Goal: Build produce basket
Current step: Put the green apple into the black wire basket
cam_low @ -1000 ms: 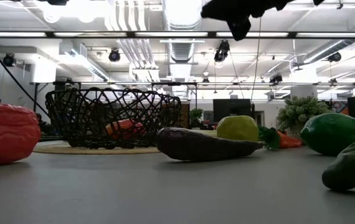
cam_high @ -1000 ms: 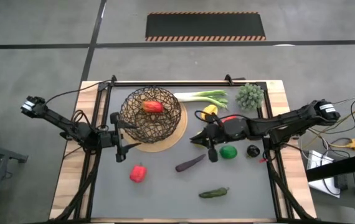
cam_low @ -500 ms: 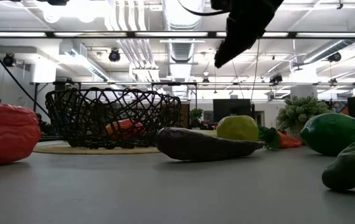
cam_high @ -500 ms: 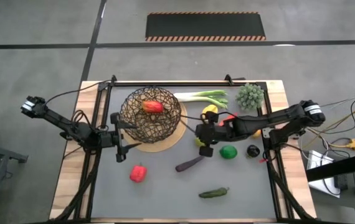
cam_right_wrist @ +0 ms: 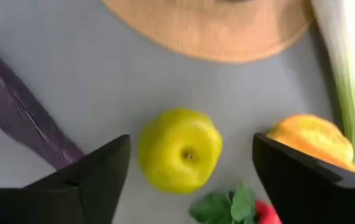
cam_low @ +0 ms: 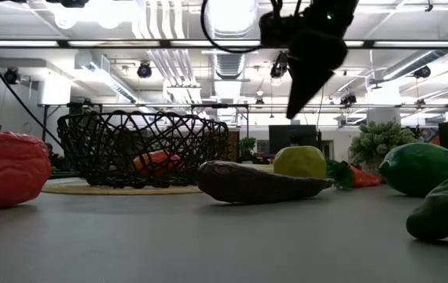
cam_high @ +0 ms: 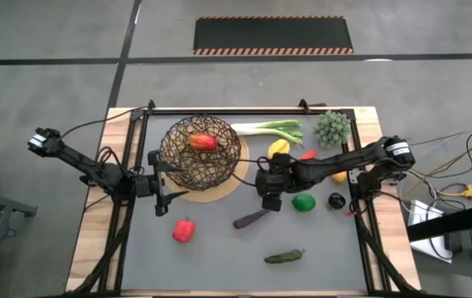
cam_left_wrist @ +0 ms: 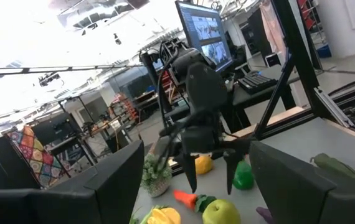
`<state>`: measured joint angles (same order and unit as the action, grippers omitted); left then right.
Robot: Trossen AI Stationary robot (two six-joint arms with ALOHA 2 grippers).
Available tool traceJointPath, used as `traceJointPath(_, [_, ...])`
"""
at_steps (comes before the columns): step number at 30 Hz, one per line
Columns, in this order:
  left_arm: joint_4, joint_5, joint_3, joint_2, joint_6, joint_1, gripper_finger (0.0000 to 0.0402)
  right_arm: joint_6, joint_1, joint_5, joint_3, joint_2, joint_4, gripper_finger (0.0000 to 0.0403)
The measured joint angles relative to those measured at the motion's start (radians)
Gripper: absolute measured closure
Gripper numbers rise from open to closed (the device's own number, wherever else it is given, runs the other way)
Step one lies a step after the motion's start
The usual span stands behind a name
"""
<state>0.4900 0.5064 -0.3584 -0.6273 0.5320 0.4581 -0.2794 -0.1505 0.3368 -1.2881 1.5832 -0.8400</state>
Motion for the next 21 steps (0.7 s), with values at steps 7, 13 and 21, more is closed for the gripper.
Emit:
traceJointPath(7, [0.000, 0.000, 0.000, 0.000, 0.000, 0.000, 0.0130, -0.002, 0.001, -0.057, 0.045, 0.002, -0.008, 0.0041])
traceJointPath(13, [0.000, 0.000, 0.000, -0.004, 0.000, 0.000, 0.0130, 0.000, 0.018, -0.056, 0.083, 0.001, 0.029, 0.0041])
traceJointPath(21, [0.000, 0.000, 0.000, -0.004, 0.002, 0.000, 0.0130, 0.030, 0.073, -0.124, 0.154, 0.003, 0.115, 0.0041])
